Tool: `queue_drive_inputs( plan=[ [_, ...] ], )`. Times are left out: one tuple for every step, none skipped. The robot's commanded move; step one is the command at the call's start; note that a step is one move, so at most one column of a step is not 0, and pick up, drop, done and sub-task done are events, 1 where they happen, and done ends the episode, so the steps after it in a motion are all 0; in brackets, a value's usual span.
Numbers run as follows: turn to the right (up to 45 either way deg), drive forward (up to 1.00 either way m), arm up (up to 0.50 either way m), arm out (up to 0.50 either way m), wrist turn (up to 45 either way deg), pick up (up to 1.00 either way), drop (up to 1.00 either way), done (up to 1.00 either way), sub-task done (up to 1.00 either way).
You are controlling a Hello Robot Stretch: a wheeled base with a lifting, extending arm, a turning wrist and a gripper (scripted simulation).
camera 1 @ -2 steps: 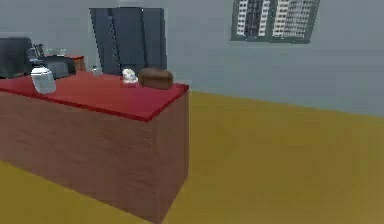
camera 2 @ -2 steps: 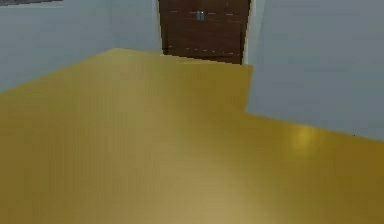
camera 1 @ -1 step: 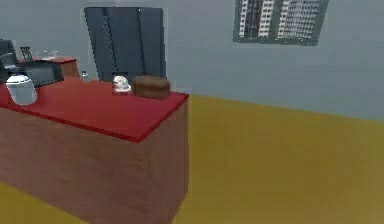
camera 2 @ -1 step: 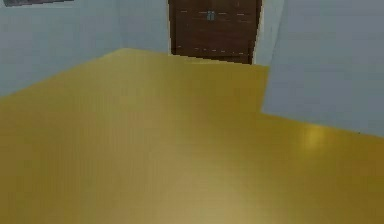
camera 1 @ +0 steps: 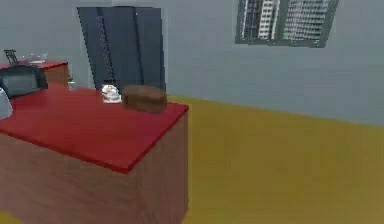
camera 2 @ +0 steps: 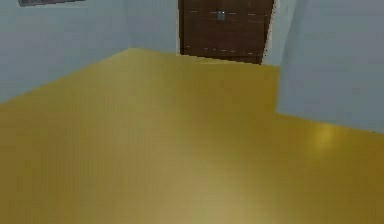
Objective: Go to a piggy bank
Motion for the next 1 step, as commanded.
queue_drive_inputs(
  plan=[
    [36.0, 0.00, 0.00, 0.00, 0.0, 0.00, 0.00, 0.00, 0.00]
  ],
)
